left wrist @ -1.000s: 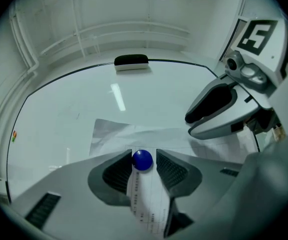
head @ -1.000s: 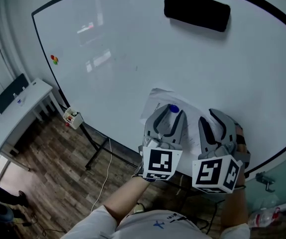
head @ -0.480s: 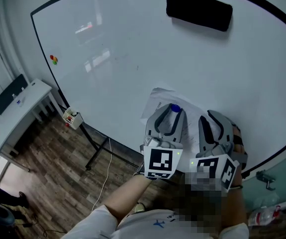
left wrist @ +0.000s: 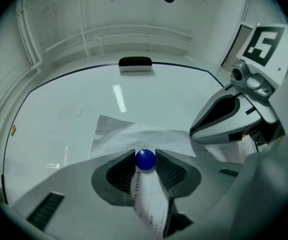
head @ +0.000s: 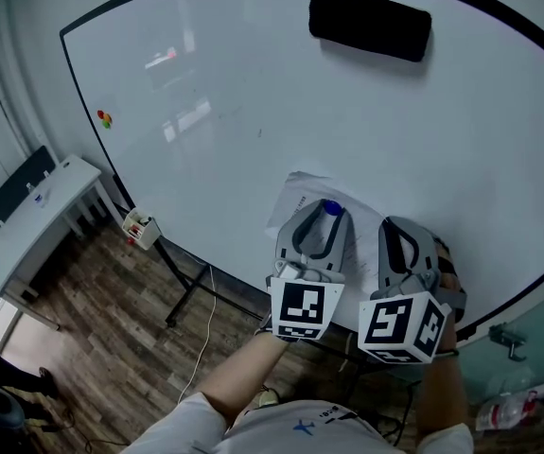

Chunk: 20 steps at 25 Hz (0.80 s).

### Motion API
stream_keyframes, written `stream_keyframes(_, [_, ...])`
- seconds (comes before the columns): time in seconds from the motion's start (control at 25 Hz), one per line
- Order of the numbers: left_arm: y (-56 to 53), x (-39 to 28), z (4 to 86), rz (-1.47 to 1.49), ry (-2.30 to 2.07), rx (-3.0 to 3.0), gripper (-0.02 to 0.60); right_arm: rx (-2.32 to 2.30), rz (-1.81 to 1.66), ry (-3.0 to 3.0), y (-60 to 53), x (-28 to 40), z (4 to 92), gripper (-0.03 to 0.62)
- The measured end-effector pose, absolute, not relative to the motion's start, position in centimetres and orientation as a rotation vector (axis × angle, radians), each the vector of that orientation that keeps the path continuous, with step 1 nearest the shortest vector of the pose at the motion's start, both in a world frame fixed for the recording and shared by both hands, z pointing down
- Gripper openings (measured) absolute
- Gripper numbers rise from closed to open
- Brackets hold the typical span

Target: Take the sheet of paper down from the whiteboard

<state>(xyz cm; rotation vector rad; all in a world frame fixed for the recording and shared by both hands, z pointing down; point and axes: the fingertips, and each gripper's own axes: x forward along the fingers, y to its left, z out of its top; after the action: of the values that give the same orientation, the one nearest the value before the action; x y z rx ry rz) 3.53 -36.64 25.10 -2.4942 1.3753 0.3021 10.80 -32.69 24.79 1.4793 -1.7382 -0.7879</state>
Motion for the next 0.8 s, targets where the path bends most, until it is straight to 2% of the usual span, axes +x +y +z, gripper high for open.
stream_keyframes(0.32, [-34.1, 3.3, 25.5, 0.263, 1.355, -2.51, 0.133, 1.454, -0.721, -1.891, -31.5, 11.0, 25.1, 0.017])
stream_keyframes(0.8, [-29.8, 1.7, 31.0, 0.142, 1.448, -2.552, 0.133, 1.325, -0.586, -2.011, -29.2, 10.1, 32.2, 0.015])
